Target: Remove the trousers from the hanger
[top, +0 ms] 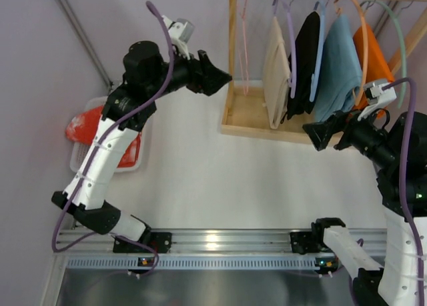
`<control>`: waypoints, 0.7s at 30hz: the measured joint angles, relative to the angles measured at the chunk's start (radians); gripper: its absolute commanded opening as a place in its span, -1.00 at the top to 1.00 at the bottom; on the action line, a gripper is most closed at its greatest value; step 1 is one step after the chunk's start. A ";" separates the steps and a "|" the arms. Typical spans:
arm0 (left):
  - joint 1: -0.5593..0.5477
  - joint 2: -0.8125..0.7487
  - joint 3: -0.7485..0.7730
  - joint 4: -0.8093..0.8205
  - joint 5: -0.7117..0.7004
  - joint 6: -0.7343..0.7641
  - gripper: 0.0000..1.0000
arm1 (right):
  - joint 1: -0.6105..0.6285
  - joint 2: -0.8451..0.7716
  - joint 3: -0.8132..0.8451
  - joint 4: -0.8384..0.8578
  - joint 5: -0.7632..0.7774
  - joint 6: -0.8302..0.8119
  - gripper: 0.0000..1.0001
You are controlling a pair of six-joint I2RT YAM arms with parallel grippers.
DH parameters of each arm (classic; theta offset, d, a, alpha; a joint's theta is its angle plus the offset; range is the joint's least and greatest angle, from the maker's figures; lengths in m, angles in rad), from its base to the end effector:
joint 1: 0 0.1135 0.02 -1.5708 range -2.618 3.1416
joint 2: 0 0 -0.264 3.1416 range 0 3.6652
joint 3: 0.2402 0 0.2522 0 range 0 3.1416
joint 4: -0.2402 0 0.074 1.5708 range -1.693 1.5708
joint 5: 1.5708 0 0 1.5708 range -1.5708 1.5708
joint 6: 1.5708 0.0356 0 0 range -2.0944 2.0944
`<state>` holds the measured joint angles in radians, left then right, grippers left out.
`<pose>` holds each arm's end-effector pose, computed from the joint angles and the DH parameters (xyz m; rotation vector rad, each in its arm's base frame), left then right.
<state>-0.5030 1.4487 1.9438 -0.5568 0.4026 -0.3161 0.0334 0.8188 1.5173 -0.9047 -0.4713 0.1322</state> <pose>0.2399 -0.1479 0.5381 0.4789 1.6468 -0.9458 0.0916 0.0192 0.4881 -0.2549 1.7671 0.5371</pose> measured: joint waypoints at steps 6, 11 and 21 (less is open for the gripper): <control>-0.183 0.131 0.035 0.114 -0.080 -0.080 -0.51 | -0.006 0.002 0.024 0.001 0.026 0.013 -0.99; -0.262 0.278 0.168 0.180 -0.113 -0.140 -0.49 | -0.010 0.008 0.049 0.000 0.060 0.029 -0.99; -0.274 0.491 0.324 0.290 -0.203 -0.199 -0.57 | -0.010 0.015 0.085 0.003 0.113 0.037 -0.99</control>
<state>-0.7769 1.9392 2.2681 -0.2668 0.1997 -0.5152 0.0235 0.8337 1.6028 -0.9016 -0.3580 0.1696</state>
